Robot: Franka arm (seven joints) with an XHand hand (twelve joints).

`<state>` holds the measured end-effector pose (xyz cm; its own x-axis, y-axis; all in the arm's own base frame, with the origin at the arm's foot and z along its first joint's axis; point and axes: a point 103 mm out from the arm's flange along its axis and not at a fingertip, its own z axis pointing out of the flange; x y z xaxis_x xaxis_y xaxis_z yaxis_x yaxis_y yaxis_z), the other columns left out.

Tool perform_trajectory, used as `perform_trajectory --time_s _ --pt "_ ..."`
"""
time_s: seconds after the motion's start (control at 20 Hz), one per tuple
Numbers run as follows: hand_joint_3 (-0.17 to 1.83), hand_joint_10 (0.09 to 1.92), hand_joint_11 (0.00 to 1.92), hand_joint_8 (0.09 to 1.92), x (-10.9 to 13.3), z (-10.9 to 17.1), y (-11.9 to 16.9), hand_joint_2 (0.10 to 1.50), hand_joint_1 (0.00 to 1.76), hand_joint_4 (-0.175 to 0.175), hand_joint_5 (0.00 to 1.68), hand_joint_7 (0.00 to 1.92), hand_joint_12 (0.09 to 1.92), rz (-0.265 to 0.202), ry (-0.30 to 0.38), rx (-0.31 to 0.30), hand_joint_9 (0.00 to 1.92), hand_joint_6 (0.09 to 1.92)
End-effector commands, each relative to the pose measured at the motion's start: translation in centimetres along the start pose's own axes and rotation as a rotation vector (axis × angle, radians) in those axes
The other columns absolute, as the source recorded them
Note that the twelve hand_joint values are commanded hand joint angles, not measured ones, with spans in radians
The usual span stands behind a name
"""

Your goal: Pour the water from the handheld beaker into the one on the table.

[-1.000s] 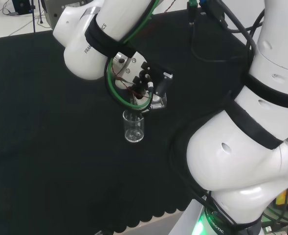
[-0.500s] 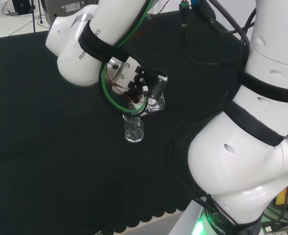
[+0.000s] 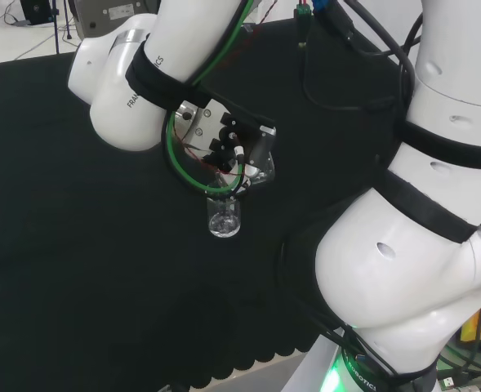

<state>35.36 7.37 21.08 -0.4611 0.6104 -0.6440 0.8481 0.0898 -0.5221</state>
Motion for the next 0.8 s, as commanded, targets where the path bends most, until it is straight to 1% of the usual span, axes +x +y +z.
perform_trajectory --time_s 0.05,0.5,0.8 --pt "-0.17 0.09 1.45 0.09 -0.11 -0.07 -0.06 1.02 1.32 -0.175 1.51 1.56 0.57 0.008 -0.021 0.008 1.7 0.09" --pt "-0.17 0.09 1.46 0.09 0.02 -0.35 -0.21 1.02 1.32 -0.175 1.51 1.56 0.57 0.014 -0.043 0.023 1.7 0.09" --pt "-0.17 0.09 1.46 0.09 0.05 -0.43 -0.26 1.02 1.32 -0.175 1.51 1.56 0.57 0.017 -0.046 0.021 1.7 0.09"
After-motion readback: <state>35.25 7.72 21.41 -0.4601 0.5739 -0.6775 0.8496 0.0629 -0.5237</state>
